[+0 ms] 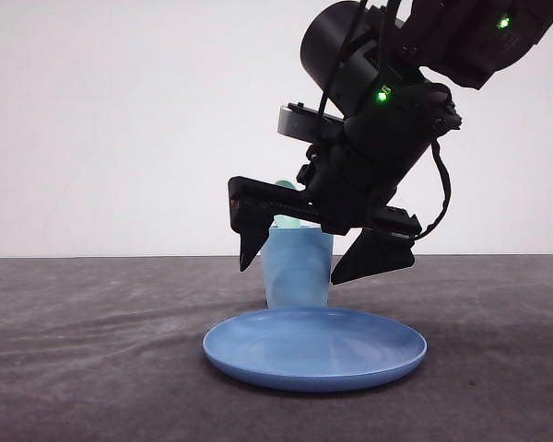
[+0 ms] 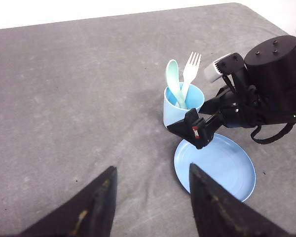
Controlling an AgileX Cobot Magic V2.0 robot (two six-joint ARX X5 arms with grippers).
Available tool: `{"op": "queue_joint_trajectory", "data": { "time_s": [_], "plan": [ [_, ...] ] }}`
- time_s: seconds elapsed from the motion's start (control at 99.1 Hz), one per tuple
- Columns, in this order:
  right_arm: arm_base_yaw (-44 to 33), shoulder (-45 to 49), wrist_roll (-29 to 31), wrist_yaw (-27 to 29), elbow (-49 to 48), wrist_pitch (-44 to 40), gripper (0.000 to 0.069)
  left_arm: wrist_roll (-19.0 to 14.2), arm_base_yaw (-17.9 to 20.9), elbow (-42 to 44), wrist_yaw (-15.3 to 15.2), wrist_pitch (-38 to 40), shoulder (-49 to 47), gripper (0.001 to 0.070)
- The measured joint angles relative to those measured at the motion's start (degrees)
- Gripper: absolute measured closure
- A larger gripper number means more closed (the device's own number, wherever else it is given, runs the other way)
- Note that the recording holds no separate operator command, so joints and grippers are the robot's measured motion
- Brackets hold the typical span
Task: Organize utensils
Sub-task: 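Lower the right gripper around the cup and grasp it, then lift the cup with the right gripper above the plate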
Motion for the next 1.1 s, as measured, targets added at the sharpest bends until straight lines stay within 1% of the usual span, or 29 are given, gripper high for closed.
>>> {"op": "queue_joint_trajectory", "data": {
  "time_s": [0.172, 0.313, 0.464, 0.515, 0.676, 0.787, 0.858, 1.1],
  "plan": [
    [-0.4, 0.8, 0.0, 0.1, 0.8, 0.2, 0.0010, 0.0, 0.0, 0.0, 0.0, 0.0, 0.0, 0.0435],
    [-0.4, 2.9, 0.0, -1.3, 2.0, 0.0, 0.0010, 0.0, 0.0, 0.0, 0.0, 0.0, 0.0, 0.0435],
    [-0.4, 3.4, 0.0, -0.9, 2.4, 0.1, 0.0013, 0.0, 0.0, 0.0, 0.0, 0.0, 0.0, 0.0435],
    [-0.4, 3.4, 0.0, -0.9, 2.4, 0.1, 0.0044, 0.0, 0.0, 0.0, 0.0, -0.1, 0.0, 0.0435],
    [-0.5, 3.4, 0.0, -0.7, 2.4, -0.1, 0.0206, 0.0, 0.0, 0.0, 0.0, -0.1, 0.0, 0.0435],
    [-0.4, 3.4, -0.2, -0.7, 2.4, -0.2, 0.0275, 0.0, 0.0, 0.0, 0.0, -0.1, 0.0, 0.0435],
    [-0.4, 3.4, -0.6, -0.7, 2.4, -0.2, 0.0292, 0.0, 0.0, 0.0, 0.0, -0.1, 0.0, 0.0435],
    [-0.4, 2.7, -2.3, -0.7, 2.4, -1.3, 0.0297, 0.0, 0.0, 0.0, 0.0, -0.3, 0.0, 0.0435]
  ]
}}
